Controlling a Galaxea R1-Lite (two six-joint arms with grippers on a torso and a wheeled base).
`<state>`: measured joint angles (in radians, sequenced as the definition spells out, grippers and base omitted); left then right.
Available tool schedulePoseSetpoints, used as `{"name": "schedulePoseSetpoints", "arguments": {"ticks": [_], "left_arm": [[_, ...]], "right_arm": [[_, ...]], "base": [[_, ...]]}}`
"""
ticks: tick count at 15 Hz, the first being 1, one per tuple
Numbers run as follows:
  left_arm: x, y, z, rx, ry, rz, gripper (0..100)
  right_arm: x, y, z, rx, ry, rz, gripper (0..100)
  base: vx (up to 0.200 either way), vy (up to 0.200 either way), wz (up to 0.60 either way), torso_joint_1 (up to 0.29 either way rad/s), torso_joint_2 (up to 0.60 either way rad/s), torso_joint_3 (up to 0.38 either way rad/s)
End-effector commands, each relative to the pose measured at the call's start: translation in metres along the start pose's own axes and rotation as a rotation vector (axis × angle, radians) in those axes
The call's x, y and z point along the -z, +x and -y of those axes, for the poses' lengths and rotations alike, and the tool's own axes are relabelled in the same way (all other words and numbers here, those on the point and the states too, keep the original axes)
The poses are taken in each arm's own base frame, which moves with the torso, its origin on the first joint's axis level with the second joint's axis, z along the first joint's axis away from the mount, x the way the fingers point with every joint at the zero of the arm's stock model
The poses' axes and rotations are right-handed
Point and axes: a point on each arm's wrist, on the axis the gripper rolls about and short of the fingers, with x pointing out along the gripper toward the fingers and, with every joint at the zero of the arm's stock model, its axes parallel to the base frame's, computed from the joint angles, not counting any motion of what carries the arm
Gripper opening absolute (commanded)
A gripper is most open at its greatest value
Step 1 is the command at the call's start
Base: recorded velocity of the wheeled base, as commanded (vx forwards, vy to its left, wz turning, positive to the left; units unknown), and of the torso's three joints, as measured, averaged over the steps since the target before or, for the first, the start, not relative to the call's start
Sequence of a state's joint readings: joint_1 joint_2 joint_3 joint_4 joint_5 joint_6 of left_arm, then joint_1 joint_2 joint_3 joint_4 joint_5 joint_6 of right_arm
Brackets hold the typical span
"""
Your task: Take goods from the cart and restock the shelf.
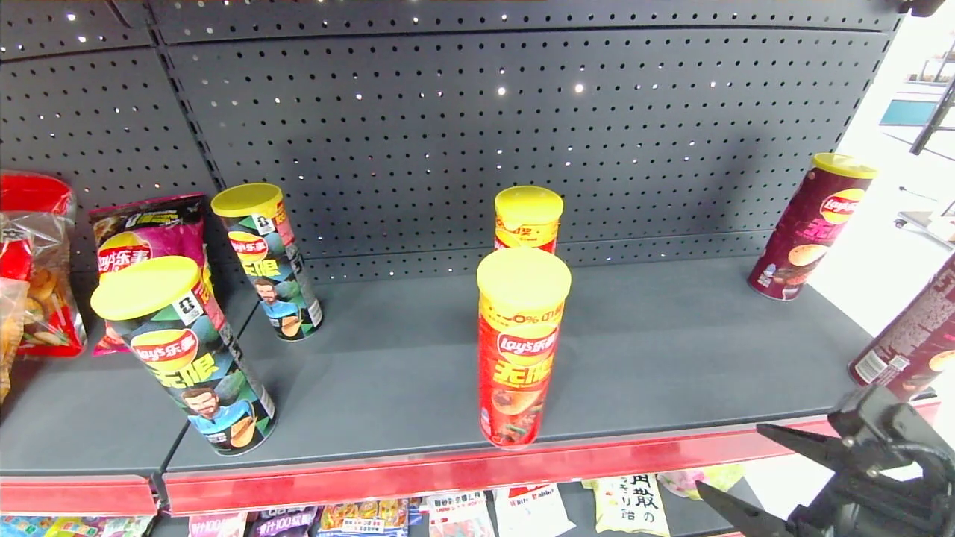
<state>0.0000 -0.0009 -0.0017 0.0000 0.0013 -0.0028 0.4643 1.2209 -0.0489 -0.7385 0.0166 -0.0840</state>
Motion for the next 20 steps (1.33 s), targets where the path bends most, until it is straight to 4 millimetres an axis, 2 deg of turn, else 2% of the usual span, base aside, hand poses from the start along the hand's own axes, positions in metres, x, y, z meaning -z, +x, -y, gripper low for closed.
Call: {"name": "schedulePoseSetpoints", "arguments": {"ticks": [1,8,11,12,13,15,16,20], "left_arm": [[0.000,0.000,0.000,0.000,0.000,-0.001,100],[0.000,0.000,0.000,0.000,0.000,-0.001,100],[0.000,0.000,0.000,0.000,0.000,-0.001,100],[0.000,0.000,0.000,0.000,0.000,-0.001,100],[0.000,0.000,0.000,0.000,0.000,-0.001,100],[0.000,0.000,0.000,0.000,0.000,-0.001,100],[0.000,0.000,0.000,0.000,0.000,-0.001,100],[0.000,0.000,0.000,0.000,0.000,-0.001,100]], "right_arm": [[0.009,-0.024,0.007,0.043,0.008,0.064,100],[0.028,-0.070,0.012,0.171,0.060,0.149,100],[0.056,-0.098,-0.004,0.241,0.058,0.190,100],[0.072,-0.107,-0.013,0.280,0.061,0.225,100],[0.078,-0.119,-0.022,0.309,0.056,0.320,100],[0.079,-0.121,-0.022,0.351,0.114,0.360,100],[0.079,-0.121,-0.020,0.436,0.138,0.359,100],[0.081,-0.120,-0.017,0.555,0.159,0.395,100]], "base": [[0.000,0.000,0.00,0.000,0.00,0.000],[0.000,0.000,0.00,0.000,0.00,0.000],[0.000,0.000,0.00,0.000,0.00,0.000],[0.000,0.000,0.00,0.000,0.00,0.000],[0.000,0.000,0.00,0.000,0.00,0.000],[0.000,0.000,0.00,0.000,0.00,0.000],[0.000,0.000,0.00,0.000,0.00,0.000],[0.000,0.000,0.00,0.000,0.00,0.000]]}}
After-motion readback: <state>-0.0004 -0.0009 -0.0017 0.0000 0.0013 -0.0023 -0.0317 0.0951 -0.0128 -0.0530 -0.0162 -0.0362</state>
